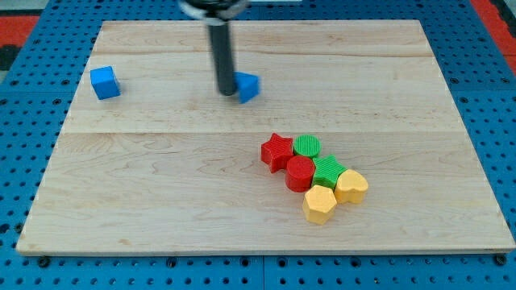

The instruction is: Keep the blue triangle to the right side of the green circle

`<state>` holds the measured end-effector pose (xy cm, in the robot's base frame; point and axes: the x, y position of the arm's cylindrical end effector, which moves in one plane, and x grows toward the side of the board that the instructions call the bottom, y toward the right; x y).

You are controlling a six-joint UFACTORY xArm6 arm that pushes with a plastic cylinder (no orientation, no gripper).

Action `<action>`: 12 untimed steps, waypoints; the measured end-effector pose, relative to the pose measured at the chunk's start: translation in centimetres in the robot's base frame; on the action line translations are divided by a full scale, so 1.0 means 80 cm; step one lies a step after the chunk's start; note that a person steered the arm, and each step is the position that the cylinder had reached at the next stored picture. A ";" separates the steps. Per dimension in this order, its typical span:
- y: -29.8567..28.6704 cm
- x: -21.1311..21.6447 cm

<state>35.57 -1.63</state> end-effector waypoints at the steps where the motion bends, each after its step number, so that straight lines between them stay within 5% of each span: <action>1: 0.075 0.000; 3: 0.114 -0.074; 5: 0.164 0.009; 6: 0.200 -0.057; 8: 0.128 -0.071; 10: 0.136 -0.002; 12: 0.097 0.005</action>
<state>35.98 6.17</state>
